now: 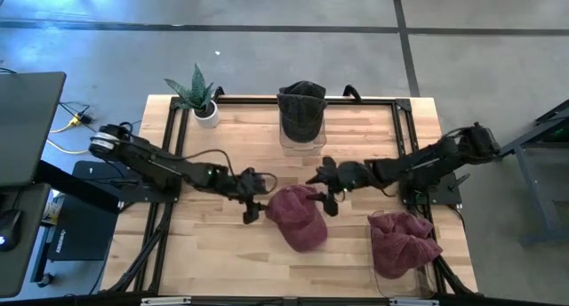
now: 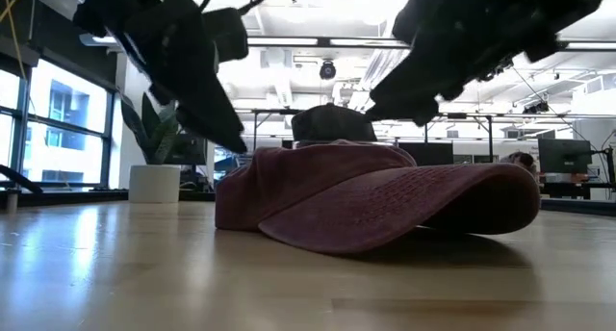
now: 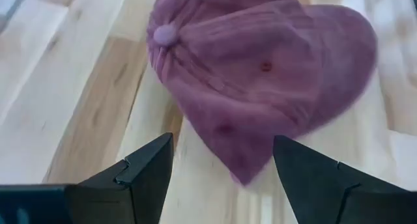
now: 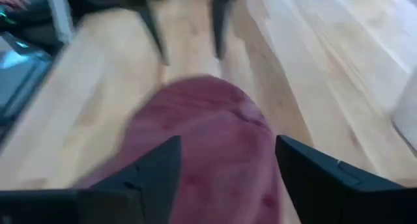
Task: Pick & Place hat
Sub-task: Put the red cap into the bottom transparent bin
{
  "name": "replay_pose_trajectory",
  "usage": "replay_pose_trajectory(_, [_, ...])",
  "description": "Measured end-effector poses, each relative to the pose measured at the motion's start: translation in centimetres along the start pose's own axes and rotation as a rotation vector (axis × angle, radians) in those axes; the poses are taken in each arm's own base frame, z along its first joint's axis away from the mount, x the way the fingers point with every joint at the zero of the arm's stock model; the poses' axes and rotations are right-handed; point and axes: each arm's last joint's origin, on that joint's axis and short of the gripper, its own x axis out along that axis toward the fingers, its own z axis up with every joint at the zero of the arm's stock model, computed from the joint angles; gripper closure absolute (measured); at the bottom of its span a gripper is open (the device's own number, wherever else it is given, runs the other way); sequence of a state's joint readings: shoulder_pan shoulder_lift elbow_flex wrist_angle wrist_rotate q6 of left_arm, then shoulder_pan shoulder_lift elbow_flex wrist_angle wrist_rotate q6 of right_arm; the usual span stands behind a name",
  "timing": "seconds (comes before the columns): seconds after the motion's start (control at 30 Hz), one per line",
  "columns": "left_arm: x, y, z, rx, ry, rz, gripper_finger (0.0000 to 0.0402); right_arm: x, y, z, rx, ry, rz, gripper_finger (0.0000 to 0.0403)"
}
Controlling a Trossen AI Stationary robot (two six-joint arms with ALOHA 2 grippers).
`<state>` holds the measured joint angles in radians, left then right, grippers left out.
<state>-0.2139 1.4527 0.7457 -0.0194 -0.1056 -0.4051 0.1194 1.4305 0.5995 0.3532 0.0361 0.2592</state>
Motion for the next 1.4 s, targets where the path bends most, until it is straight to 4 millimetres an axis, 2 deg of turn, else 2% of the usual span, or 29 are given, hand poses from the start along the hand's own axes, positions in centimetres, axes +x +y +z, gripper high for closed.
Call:
replay_pose_trajectory(0.13, [1.3,-1.0,-0.1,-0.005,-0.066,0.013,0.0147,1.7,-2.4,-1.0,0.009,0.063,0.013,0.0137])
replay_pose_trajectory(0.33, [2.2,-1.0,-0.2,-0.013,-0.083,-0.017,0.0147,5.1,-4.5,-2.1,0.044,0.177,0.149,0.0139])
replay_pose_trajectory(0.5, [2.3,-1.0,-0.2,-0.014,-0.086,-0.017,0.0147,6.6,-4.0,-2.2,0.013,0.222,0.356,0.0171])
replay_pose_trajectory(0.6, [2.3,-1.0,-0.2,-0.014,-0.086,-0.015,0.0147,6.7,-3.3,-2.2,0.008,0.235,0.450,0.0218])
replay_pose_trajectory(0.8, [2.3,-1.0,-0.1,-0.007,-0.100,-0.001,0.0147,5.8,-2.0,-1.2,-0.030,0.213,0.589,0.0373])
replay_pose_trajectory(0.83, [2.3,-1.0,0.0,-0.001,-0.105,-0.002,0.0147,5.5,-1.7,-0.9,-0.050,0.203,0.601,0.0387])
replay_pose_trajectory(1.0, [2.2,-1.2,0.4,0.048,-0.142,-0.035,0.0147,3.9,-0.3,0.9,-0.083,0.132,0.541,0.0378])
replay_pose_trajectory(1.1, [2.1,-1.6,0.8,0.081,-0.180,-0.098,0.0147,2.2,0.6,2.2,-0.107,0.083,0.407,0.0395])
replay_pose_trajectory(1.2, [1.3,-1.8,1.4,0.071,-0.218,-0.120,0.0147,0.4,1.5,3.1,-0.076,0.048,0.248,0.0392])
replay_pose_trajectory(1.4, [-0.2,-2.0,3.4,0.084,-0.315,-0.073,0.0147,-0.9,2.9,3.1,0.010,0.024,0.044,0.0398])
